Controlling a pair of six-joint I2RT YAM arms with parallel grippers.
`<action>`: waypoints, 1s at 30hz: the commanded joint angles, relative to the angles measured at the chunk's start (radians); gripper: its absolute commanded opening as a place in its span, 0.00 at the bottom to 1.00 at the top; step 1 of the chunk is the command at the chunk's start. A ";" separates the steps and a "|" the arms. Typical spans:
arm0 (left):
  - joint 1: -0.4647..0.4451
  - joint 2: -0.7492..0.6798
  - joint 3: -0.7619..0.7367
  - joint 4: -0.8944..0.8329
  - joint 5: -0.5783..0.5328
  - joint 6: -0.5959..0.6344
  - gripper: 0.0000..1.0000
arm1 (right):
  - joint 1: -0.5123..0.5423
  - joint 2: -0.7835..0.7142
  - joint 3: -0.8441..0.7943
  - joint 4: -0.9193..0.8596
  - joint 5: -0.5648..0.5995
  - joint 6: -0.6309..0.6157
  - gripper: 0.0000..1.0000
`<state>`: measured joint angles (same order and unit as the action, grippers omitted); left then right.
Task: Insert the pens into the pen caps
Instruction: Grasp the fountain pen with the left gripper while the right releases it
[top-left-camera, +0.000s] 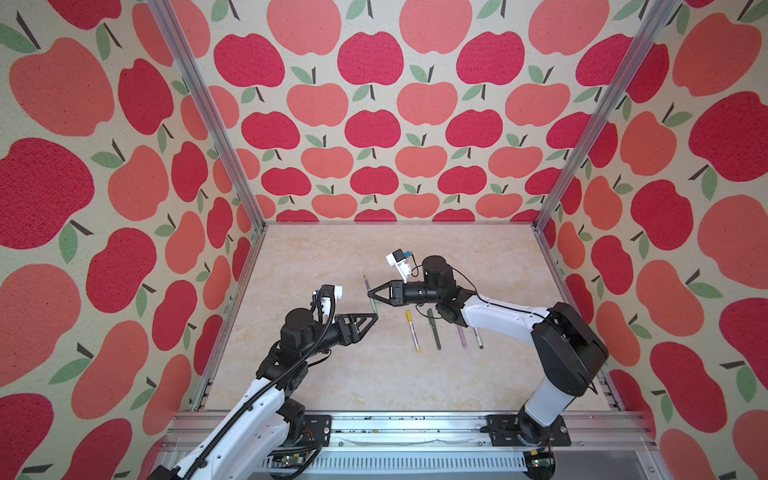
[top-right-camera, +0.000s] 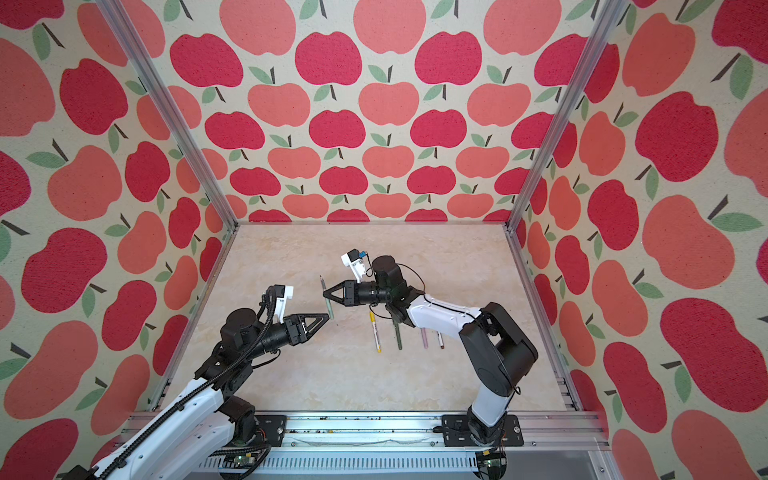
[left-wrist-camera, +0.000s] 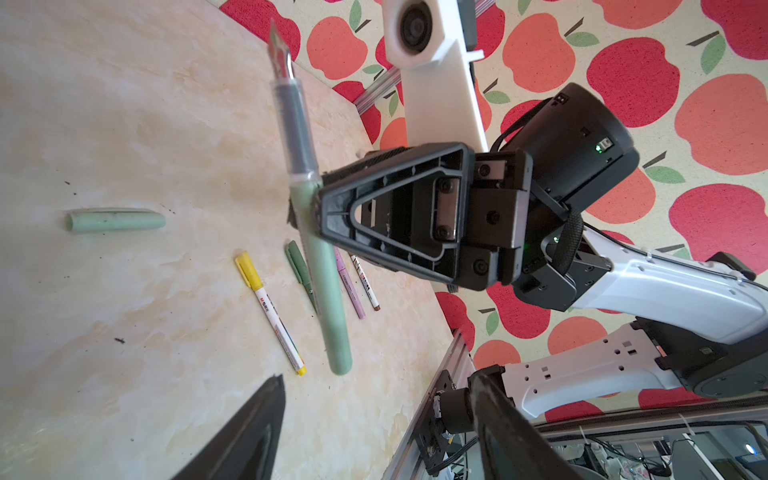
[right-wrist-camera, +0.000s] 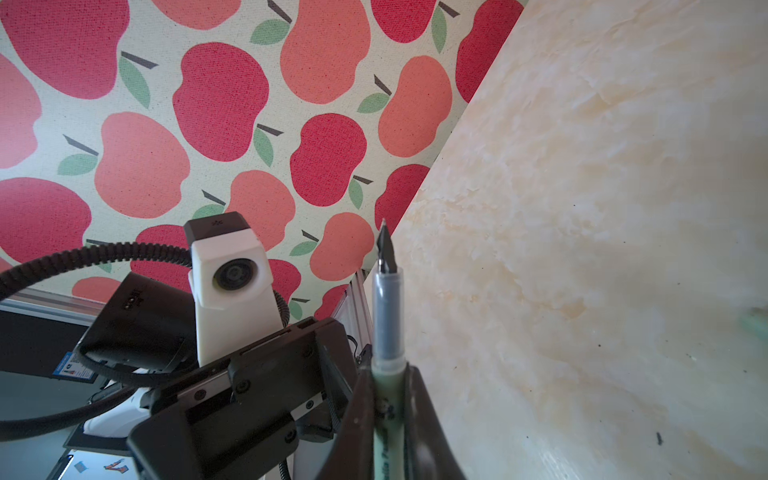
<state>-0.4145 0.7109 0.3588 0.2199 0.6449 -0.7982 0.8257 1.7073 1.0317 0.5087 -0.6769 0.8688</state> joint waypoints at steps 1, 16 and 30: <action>0.006 0.018 -0.007 0.075 0.022 -0.019 0.68 | 0.018 -0.041 -0.010 0.037 -0.036 0.017 0.02; 0.006 0.050 0.002 0.107 0.012 -0.032 0.48 | 0.052 -0.044 -0.001 0.072 -0.047 0.035 0.02; 0.010 0.078 0.027 0.090 0.001 -0.029 0.14 | 0.055 -0.048 -0.003 0.071 -0.044 0.029 0.01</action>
<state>-0.4114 0.7856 0.3599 0.2985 0.6426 -0.8433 0.8753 1.6943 1.0313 0.5613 -0.7094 0.8967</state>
